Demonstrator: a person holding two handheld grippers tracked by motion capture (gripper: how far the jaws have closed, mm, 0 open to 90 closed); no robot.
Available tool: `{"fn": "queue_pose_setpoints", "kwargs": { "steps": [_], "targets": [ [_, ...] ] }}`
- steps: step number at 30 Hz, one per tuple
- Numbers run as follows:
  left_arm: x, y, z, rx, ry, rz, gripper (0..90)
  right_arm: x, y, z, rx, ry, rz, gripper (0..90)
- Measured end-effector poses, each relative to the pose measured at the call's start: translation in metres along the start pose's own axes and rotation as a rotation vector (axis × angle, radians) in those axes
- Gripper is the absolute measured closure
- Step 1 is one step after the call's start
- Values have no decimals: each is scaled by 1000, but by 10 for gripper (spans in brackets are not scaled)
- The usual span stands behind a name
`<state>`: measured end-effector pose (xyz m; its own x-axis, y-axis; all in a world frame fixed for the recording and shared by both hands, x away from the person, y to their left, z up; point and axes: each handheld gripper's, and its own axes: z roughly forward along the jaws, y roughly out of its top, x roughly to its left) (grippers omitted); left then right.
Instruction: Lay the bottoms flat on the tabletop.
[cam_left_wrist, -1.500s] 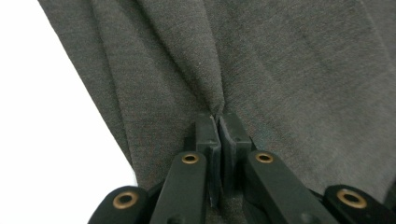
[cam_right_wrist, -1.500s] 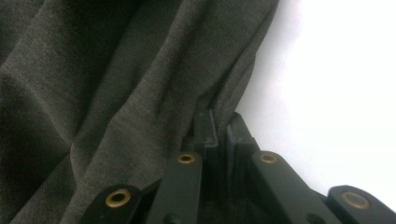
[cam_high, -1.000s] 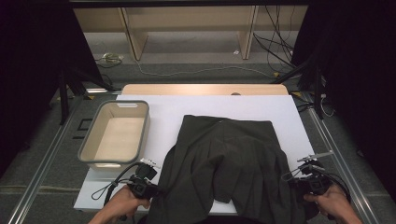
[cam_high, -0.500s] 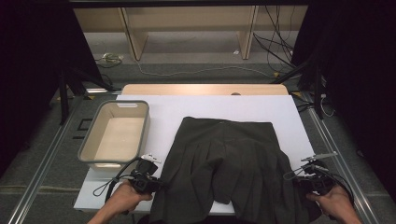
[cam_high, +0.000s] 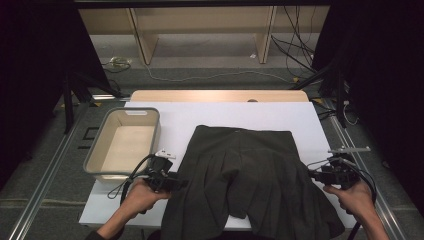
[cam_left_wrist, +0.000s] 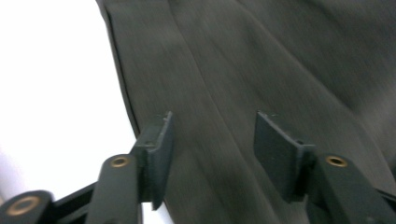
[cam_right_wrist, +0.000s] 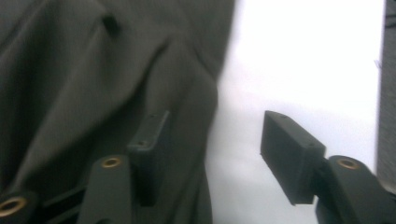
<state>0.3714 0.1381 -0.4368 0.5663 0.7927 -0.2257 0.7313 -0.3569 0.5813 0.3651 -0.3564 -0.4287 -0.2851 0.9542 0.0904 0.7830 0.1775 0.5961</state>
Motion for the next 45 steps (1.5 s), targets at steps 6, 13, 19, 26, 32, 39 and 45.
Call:
{"fn": "queue_pose_setpoints", "kwargs": {
  "steps": [6, 13, 19, 26, 32, 39, 45],
  "targets": [
    [10, 33, 21, -48, 61, -40, 404, 1, 32, 27, -2, 9, -13, 366],
    [21, 65, 45, -75, 96, -80, 403, -1, 63, 53, -8, -1, -3, 372],
    [34, 79, 61, -80, 116, -123, 405, -8, 75, 74, 10, 9, 28, 389],
    [45, 90, 81, -70, 132, -162, 448, -9, 82, 90, 41, 2, 28, 395],
    [52, 97, 93, -47, 134, -180, 506, -4, 86, 99, 57, 5, 20, 409],
    [54, 102, 99, -28, 100, -185, 787, 0, 87, 109, 83, 2, 23, 491],
    [53, 102, 97, -31, 87, -173, 854, 1, 88, 110, 80, -23, 7, 764]
  ]
}}
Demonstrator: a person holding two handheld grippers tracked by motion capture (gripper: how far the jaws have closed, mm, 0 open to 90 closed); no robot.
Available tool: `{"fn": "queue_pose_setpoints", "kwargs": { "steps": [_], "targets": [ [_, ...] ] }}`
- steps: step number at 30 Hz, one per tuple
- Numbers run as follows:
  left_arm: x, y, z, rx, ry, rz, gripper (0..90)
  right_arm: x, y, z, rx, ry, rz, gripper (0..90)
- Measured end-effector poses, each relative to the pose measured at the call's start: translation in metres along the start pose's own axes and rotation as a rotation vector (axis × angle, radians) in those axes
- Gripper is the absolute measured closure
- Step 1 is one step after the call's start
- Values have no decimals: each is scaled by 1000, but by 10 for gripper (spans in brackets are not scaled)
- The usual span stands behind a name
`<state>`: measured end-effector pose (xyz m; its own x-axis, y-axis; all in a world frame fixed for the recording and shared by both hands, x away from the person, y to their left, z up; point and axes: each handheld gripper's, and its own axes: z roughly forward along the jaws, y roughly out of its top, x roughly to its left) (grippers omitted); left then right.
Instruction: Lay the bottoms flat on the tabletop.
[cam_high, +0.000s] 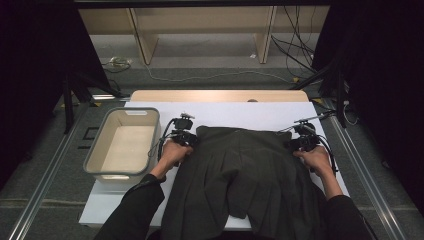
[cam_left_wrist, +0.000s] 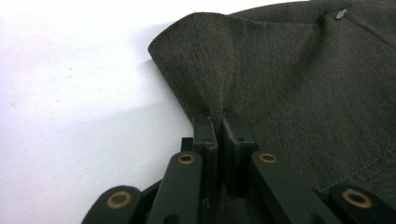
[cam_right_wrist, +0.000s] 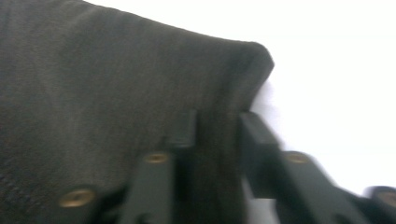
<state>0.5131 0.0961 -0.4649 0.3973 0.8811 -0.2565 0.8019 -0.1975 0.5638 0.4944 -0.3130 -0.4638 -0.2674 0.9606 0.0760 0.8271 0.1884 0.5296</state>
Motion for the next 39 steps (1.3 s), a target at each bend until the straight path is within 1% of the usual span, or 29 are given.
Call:
{"fn": "queue_pose_setpoints", "kwargs": {
  "steps": [2, 3, 7, 9, 12, 13, 14, 16, 17, 19, 21, 23, 26, 31, 35, 37, 38, 39],
  "targets": [
    [0, 0, -1, -7, -3, 3, 857, 0, 0, 0, 4, -12, -4, 872],
    [0, 0, -2, -12, -6, 1, 858, 0, 1, -1, 2, -16, -5, 886],
    [1, 3, -7, -18, -14, 3, 857, -1, 3, -8, -12, -22, -18, 897],
    [0, 5, -10, -23, -17, 8, 858, -2, 5, -12, -36, -43, -25, 900],
    [-2, 9, -15, -33, -27, 17, 858, -5, 12, -24, -84, -45, -12, 900],
    [-3, 10, -17, -38, -33, 15, 858, -5, 15, -28, -95, -48, -13, 900],
    [-3, 12, -20, -40, -38, 21, 858, -5, 17, -32, -106, -62, -22, 900],
    [-5, 16, -26, -60, -43, 22, 859, -3, 23, -39, -132, -85, -40, 900],
    [-5, 19, -29, -69, -46, 21, 859, -2, 26, -43, -146, -92, -37, 900],
    [-5, 24, -38, -95, -50, 17, 860, 1, 32, -50, -177, -118, -53, 900],
    [-3, 30, -48, -132, -53, 8, 860, 3, 38, -56, -199, -136, -63, 900],
    [0, 36, -58, -170, -60, -8, 860, 5, 44, -64, -223, -145, -66, 900],
    [1, 44, -70, -215, -69, -18, 860, 7, 53, -75, -269, -147, -60, 900],
    [0, 57, -90, -289, -81, -25, 861, 12, 65, -90, -316, -158, -61, 900],
    [-4, 61, -99, -297, -74, 0, 860, 14, 72, -100, -350, -165, -67, 900],
    [-9, 61, -98, -279, -70, 25, 860, 15, 74, -102, -341, -172, -81, 900],
    [-10, 62, -97, -275, -72, 29, 859, 17, 75, -102, -335, -175, -97, 900],
    [-10, 62, -97, -271, -72, 30, 859, 17, 75, -103, -339, -177, -100, 900]
  ]
}}
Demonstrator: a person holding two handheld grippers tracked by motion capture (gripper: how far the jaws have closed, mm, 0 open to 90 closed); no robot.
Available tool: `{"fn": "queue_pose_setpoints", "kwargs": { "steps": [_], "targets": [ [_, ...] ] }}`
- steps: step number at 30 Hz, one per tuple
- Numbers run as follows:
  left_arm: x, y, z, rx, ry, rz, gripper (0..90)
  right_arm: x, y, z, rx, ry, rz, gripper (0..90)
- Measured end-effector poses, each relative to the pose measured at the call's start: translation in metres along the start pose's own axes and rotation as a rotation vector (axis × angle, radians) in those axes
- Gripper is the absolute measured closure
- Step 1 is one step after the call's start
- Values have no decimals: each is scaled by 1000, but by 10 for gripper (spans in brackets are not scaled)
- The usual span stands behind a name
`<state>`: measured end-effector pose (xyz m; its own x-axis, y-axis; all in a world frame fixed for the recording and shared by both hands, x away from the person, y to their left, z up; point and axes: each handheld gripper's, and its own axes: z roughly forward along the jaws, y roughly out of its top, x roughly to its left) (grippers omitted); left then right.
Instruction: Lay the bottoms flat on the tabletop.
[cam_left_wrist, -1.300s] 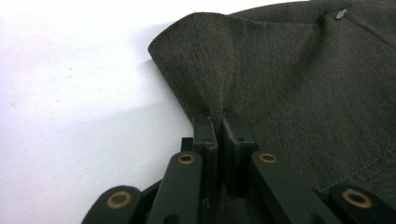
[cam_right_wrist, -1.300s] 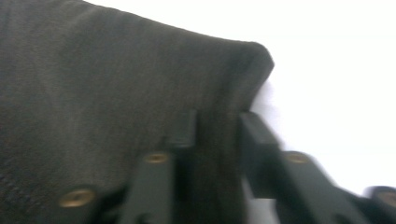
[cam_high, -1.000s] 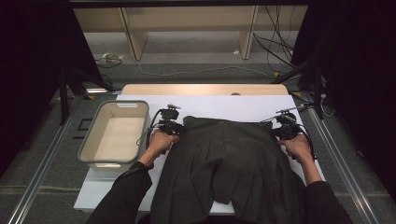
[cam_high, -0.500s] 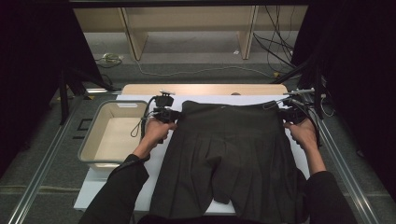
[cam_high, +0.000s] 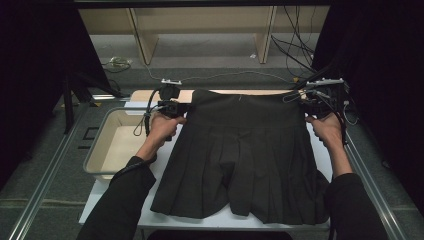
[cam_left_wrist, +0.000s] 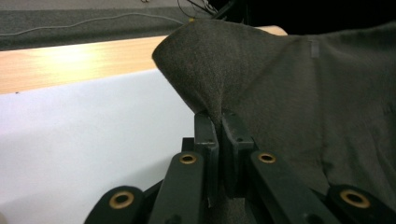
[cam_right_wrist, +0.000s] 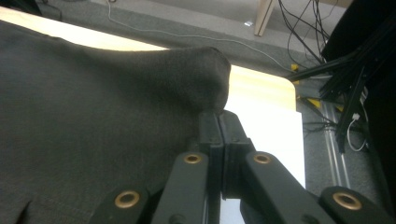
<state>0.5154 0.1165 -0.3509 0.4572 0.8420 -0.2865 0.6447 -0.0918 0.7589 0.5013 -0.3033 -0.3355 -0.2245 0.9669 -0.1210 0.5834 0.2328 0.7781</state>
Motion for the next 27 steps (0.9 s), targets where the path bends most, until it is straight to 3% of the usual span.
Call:
{"fn": "queue_pose_setpoints", "kwargs": {
  "steps": [3, 8, 12, 15, 21, 27],
  "targets": [
    [1, 5, -3, -18, -1, -9, 860, -3, 8, -6, -22, -5, 8, 900],
    [0, 21, -18, -91, -14, -34, 860, -6, 22, -19, -76, -25, 30, 900],
    [-2, 24, -20, -78, -6, -9, 860, -1, 21, -18, -63, -27, 4, 900],
    [-2, 25, -23, -93, -12, -16, 861, -2, 21, -17, -63, -33, 9, 900],
    [-4, 33, -31, -120, -22, -10, 860, -6, 34, -31, -130, -35, 31, 900],
    [-4, 27, -27, -105, -15, -8, 860, -1, 29, -26, -106, -43, 12, 900]
  ]
}}
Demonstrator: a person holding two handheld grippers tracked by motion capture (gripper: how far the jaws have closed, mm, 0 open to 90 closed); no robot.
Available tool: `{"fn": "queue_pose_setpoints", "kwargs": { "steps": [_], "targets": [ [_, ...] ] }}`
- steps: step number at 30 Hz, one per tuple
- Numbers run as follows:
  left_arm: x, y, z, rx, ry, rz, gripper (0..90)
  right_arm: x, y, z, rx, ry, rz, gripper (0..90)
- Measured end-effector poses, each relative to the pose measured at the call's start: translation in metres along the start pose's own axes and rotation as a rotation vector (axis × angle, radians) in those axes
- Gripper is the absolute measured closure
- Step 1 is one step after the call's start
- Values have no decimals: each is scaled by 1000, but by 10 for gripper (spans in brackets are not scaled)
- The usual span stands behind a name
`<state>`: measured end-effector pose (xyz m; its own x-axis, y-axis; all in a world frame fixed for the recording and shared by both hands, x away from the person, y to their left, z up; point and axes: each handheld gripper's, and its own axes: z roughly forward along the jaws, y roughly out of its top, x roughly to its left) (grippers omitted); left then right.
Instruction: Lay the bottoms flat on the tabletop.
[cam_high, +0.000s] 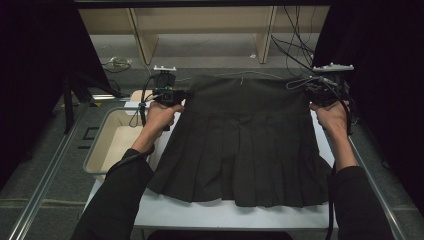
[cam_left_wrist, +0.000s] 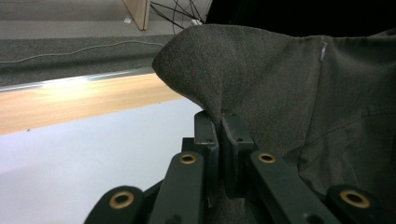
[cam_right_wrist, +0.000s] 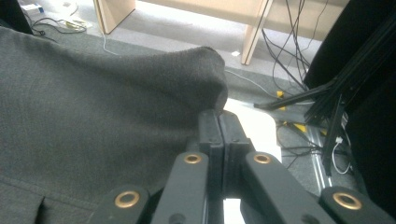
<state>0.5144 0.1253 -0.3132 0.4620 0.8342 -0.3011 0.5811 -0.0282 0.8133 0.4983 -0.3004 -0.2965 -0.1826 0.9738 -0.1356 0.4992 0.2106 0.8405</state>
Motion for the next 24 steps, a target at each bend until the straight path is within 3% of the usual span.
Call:
{"fn": "queue_pose_setpoints", "kwargs": {
  "steps": [9, 16, 24],
  "targets": [
    [-6, 13, -10, -44, -6, 5, 860, -1, 24, -14, -56, -18, -2, 900],
    [-1, 3, -3, -23, -9, -11, 852, 2, 13, -7, -33, -16, -5, 900],
    [-3, 3, -1, -16, -6, 1, 848, 2, 8, -3, -27, -18, 2, 898]
  ]
}}
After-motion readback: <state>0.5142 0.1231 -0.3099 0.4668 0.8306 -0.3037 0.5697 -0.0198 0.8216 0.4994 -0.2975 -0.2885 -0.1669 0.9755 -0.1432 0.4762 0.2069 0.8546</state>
